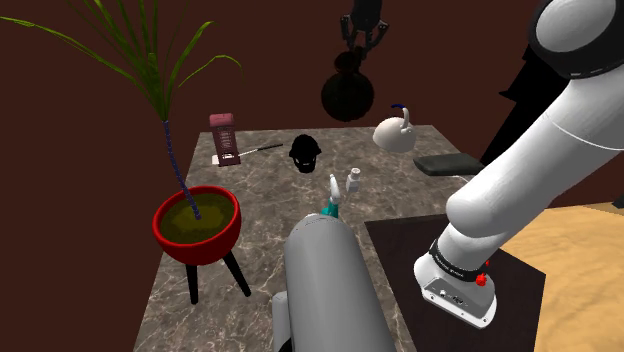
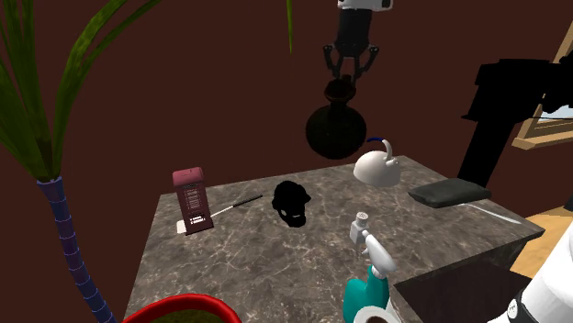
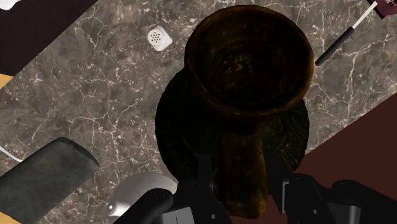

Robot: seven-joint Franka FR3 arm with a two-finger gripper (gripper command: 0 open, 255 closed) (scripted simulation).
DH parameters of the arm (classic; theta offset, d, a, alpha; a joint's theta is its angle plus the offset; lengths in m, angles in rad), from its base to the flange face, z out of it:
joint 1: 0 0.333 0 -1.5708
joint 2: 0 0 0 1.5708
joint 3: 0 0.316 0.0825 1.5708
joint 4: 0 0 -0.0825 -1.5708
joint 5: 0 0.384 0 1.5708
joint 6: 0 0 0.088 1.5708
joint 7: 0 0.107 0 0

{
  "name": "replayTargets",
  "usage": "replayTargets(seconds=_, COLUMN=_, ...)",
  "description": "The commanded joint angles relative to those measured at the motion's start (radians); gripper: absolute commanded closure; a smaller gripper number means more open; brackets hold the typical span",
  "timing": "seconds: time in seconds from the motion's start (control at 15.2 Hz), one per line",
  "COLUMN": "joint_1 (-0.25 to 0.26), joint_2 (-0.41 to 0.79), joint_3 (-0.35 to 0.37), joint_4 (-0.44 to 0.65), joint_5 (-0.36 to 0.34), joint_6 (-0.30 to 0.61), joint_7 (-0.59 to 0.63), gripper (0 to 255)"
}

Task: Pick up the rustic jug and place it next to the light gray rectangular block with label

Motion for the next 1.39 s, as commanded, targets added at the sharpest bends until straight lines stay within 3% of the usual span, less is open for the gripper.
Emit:
replayTargets(seconds=0.0, joint_1=-0.018, joint_2=-0.039, joint_3=-0.024, joint_4=0.001, joint_5=0.002, joint_6=-0.036, joint_7=-0.043, gripper=255)
replayTargets(seconds=0.73, joint_1=-0.106, joint_2=-0.150, joint_3=-0.172, joint_4=0.066, joint_5=-0.020, joint_6=-0.214, joint_7=-0.277, gripper=255)
replayTargets(seconds=1.32, joint_1=-0.106, joint_2=-0.209, joint_3=-0.170, joint_4=-0.122, joint_5=-0.025, joint_6=-0.085, joint_7=-0.275, gripper=255)
